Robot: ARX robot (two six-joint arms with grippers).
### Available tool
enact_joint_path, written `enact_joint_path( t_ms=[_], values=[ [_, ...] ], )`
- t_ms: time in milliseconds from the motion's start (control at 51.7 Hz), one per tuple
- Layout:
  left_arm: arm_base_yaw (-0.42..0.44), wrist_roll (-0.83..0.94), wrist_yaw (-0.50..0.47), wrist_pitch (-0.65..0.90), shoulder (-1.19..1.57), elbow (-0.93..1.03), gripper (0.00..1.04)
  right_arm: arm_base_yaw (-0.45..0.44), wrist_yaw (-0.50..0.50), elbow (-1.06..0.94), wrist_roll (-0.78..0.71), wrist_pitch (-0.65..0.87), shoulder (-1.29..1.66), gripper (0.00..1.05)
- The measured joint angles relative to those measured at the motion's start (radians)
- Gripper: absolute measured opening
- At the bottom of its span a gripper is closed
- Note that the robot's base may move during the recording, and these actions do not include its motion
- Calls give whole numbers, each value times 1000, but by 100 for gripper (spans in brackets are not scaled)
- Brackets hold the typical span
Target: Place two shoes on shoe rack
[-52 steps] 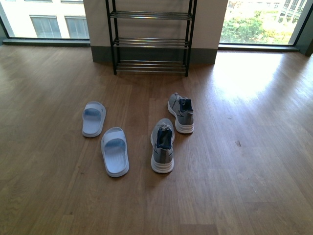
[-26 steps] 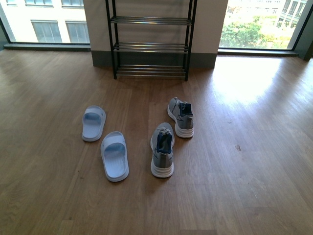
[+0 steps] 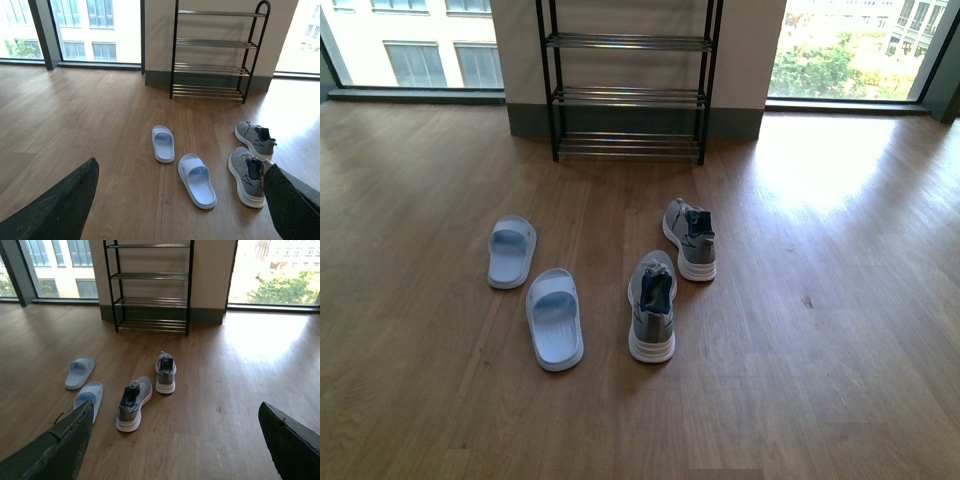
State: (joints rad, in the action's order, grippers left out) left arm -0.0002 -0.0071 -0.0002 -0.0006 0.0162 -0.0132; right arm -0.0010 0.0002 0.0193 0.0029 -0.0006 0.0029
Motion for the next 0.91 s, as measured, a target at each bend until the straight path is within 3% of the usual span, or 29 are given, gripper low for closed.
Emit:
enact_joint_path(
  t_ms=[909],
  values=[
    [0, 0, 0, 0, 0, 0, 95, 0, 0, 0, 0, 0, 0, 96]
  ],
)
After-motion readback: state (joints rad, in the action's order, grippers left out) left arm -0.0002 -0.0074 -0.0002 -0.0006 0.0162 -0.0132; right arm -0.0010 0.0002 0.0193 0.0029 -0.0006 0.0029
